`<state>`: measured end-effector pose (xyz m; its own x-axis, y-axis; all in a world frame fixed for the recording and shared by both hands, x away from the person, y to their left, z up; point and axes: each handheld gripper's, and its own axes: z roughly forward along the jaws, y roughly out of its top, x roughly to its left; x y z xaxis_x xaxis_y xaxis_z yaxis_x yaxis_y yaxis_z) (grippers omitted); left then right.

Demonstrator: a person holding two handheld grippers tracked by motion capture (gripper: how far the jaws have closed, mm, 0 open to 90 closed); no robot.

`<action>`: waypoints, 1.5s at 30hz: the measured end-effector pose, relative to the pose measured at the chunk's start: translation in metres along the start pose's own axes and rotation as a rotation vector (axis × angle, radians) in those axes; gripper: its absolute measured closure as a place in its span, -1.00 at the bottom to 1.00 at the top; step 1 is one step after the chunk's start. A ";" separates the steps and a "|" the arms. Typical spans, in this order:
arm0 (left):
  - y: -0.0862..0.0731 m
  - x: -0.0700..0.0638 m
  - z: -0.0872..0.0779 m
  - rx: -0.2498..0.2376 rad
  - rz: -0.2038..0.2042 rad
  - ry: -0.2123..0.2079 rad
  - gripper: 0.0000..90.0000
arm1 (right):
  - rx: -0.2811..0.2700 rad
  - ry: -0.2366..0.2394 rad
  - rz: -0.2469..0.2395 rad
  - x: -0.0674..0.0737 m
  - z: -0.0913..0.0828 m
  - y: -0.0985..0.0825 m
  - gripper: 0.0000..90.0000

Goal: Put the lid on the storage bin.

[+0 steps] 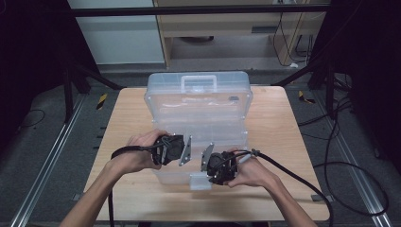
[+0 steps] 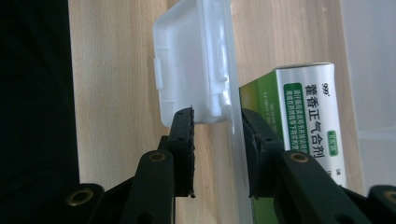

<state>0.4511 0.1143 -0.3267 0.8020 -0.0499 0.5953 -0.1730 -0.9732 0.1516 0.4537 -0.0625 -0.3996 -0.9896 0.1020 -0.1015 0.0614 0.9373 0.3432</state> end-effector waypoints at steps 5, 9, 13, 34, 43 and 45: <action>0.001 0.000 -0.001 0.011 0.000 -0.001 0.84 | 0.004 -0.014 -0.006 0.002 -0.001 0.001 0.49; 0.001 0.000 0.000 0.009 -0.002 -0.002 0.84 | -0.030 0.003 0.004 0.003 -0.008 0.000 0.43; 0.001 0.000 0.000 0.010 -0.003 -0.001 0.84 | -0.065 -0.001 0.010 0.003 -0.019 -0.003 0.43; 0.002 0.000 0.000 0.009 -0.007 -0.003 0.84 | -0.260 -0.068 0.162 -0.003 -0.073 -0.031 0.56; 0.002 -0.001 0.000 0.009 -0.014 -0.010 0.84 | -0.351 -0.108 0.229 -0.007 -0.091 -0.042 0.61; 0.002 -0.001 0.001 0.010 -0.013 -0.010 0.84 | -0.372 -0.117 0.243 -0.008 -0.094 -0.045 0.61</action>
<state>0.4505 0.1126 -0.3274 0.8100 -0.0390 0.5851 -0.1567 -0.9759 0.1519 0.4469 -0.1364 -0.3266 -0.9296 0.3609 -0.0743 0.2177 0.7007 0.6795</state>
